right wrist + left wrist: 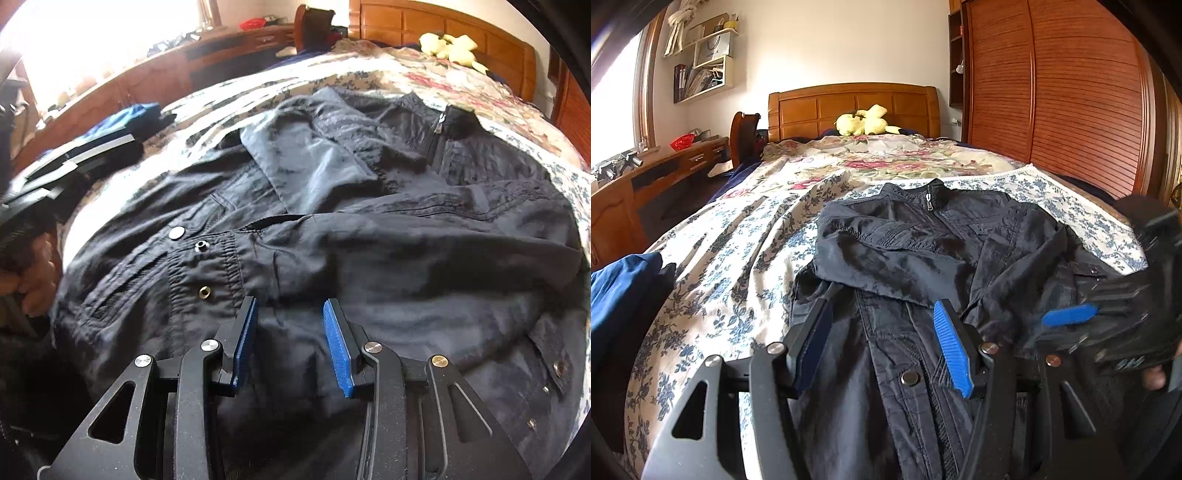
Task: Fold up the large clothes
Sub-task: 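Move both tools over the jacket toward its hem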
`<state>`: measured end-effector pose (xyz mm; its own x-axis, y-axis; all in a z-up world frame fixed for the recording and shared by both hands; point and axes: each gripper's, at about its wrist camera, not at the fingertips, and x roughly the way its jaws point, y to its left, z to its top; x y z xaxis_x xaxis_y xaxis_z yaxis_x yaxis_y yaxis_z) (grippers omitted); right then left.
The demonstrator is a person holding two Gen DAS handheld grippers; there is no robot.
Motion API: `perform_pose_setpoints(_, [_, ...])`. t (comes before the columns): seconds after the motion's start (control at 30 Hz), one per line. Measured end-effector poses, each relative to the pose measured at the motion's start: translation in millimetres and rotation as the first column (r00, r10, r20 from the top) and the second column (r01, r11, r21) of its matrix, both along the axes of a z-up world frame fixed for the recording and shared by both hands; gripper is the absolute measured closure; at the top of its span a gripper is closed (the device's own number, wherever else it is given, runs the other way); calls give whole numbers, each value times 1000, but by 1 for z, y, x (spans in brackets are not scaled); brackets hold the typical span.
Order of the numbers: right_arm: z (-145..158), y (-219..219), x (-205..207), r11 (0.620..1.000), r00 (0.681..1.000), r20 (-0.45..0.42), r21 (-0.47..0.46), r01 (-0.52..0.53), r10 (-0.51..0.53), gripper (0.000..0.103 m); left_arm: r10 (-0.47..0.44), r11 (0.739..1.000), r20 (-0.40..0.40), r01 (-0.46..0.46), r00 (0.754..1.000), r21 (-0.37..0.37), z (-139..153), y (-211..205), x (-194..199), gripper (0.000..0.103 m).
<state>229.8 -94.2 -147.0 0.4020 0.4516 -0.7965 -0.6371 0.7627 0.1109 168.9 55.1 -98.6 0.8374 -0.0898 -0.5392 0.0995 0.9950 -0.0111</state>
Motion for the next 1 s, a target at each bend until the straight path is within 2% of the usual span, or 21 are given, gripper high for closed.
perform_pose_setpoints(0.27, [27, -56, -27, 998, 995, 77, 14, 60, -61, 65, 18, 1000, -13, -17, 1000, 11, -9, -6, -25, 47])
perform_pose_setpoints(0.6, [18, -137, -51, 982, 979, 96, -46, 182, -177, 64, 67, 998, -75, -68, 995, -10, -26, -7, -52, 47])
perform_pose_setpoints(0.8, [15, -178, -57, 962, 961, 95, -57, 267, -261, 53, 91, 995, -105, -94, 990, -17, -32, -5, -66, 47])
perform_pose_setpoints(1.0, [13, -209, -69, 945, 945, 91, -62, 321, -315, 47, 108, 993, -148, -113, 983, -23, -41, 1, -76, 47])
